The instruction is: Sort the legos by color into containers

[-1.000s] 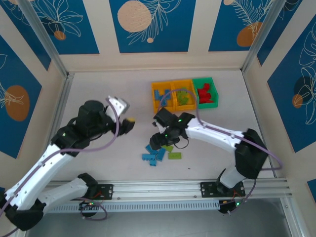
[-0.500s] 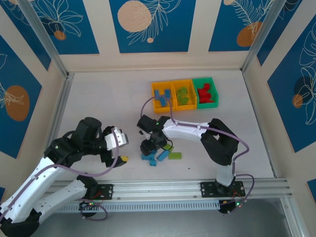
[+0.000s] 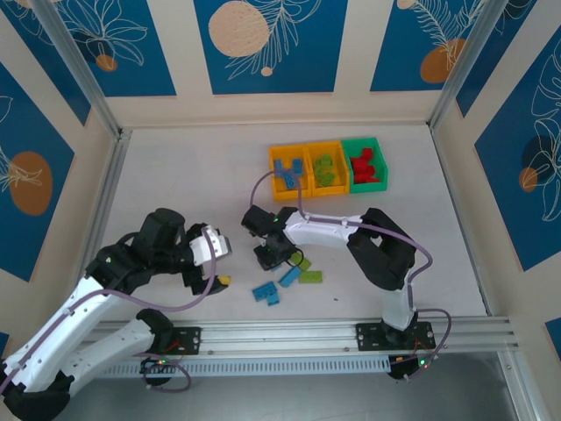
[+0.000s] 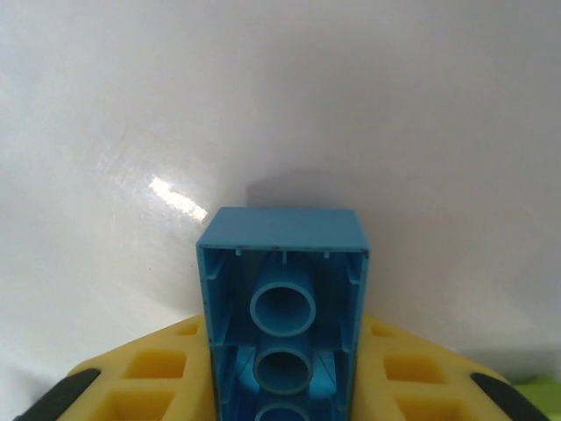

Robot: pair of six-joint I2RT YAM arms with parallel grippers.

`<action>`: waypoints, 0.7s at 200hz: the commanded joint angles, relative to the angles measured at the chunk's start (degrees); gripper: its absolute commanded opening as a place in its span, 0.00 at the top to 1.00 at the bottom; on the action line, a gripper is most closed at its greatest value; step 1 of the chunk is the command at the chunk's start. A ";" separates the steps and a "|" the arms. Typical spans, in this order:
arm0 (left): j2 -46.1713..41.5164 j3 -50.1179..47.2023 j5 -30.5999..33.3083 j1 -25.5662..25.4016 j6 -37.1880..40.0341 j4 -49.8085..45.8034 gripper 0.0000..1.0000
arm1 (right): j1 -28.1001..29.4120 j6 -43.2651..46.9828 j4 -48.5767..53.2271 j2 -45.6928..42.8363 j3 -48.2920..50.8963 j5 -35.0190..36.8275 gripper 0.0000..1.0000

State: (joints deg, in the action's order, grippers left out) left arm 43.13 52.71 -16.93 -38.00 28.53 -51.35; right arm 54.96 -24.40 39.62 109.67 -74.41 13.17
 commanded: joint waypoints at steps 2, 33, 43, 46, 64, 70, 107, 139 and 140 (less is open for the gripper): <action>-1.16 -1.48 -1.32 -0.56 -3.03 3.19 0.00 | -4.75 -2.10 -2.60 -9.78 1.62 0.88 0.72; -1.58 -4.11 -1.43 -1.59 -7.54 9.88 0.00 | -15.98 1.01 -8.81 -16.04 1.38 1.85 0.72; -1.11 -4.83 -0.81 -2.10 -8.69 11.89 0.00 | -19.78 2.75 -10.04 -14.37 -1.00 1.77 0.71; -0.81 -5.01 -0.68 -2.20 -9.11 12.26 0.00 | -20.60 3.33 -10.45 -13.57 -1.90 1.77 0.72; 1.53 -5.10 0.89 -3.13 -11.94 14.19 0.00 | -25.46 5.68 -10.26 -6.41 -9.42 1.61 0.72; 2.66 -4.78 1.55 -3.44 -13.36 14.26 0.00 | -26.34 6.30 -9.55 -3.72 -12.52 1.39 0.71; 8.87 -2.66 6.69 -5.47 -23.20 13.50 0.01 | -27.80 8.20 -2.86 11.20 -31.69 1.00 0.63; 11.91 -2.35 9.26 -7.05 -30.32 13.00 0.06 | -27.71 5.93 4.02 14.30 -41.17 0.85 0.40; 11.98 -2.39 9.36 -7.11 -30.53 13.01 0.06 | -27.76 5.85 4.31 14.23 -41.39 0.87 0.40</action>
State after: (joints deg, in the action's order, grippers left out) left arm 54.22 48.49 -10.85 -43.77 5.91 -38.68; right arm 26.89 -17.98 36.73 125.10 -110.02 14.79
